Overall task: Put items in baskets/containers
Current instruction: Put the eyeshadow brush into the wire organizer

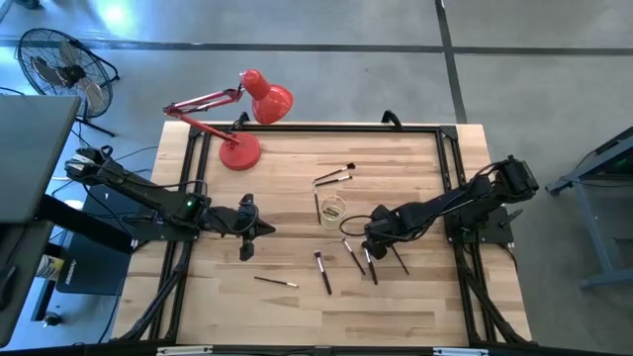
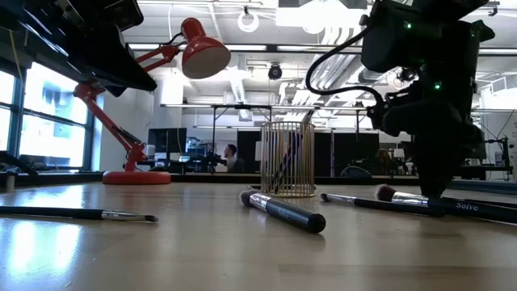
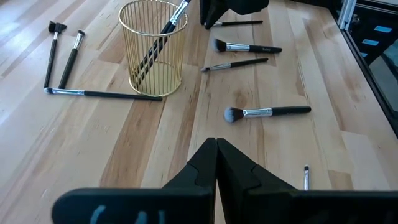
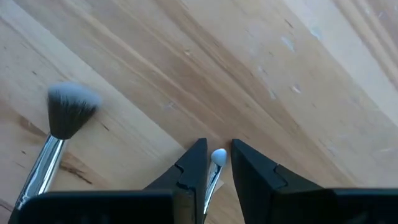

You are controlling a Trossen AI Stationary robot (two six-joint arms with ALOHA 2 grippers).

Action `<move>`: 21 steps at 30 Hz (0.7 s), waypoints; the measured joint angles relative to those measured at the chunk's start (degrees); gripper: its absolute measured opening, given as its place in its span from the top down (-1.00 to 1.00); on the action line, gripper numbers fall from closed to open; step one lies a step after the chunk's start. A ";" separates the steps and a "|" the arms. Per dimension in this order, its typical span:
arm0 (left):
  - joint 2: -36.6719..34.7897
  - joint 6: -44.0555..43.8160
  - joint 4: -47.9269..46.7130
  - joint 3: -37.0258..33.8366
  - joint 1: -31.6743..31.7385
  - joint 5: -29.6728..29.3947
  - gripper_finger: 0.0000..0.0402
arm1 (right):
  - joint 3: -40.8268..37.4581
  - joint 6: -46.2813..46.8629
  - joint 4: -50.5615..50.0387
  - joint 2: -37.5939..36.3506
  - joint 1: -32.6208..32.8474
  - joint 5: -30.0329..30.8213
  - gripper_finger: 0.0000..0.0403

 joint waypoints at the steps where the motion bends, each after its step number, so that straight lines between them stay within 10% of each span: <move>1: 0.00 0.00 -0.01 0.00 -0.02 0.00 1.00 | 0.00 0.00 -0.04 -0.02 0.00 -0.15 0.66; 21: 0.00 0.02 1.81 0.00 0.00 -0.07 1.00 | -0.34 -2.19 2.11 -1.87 0.26 2.08 0.99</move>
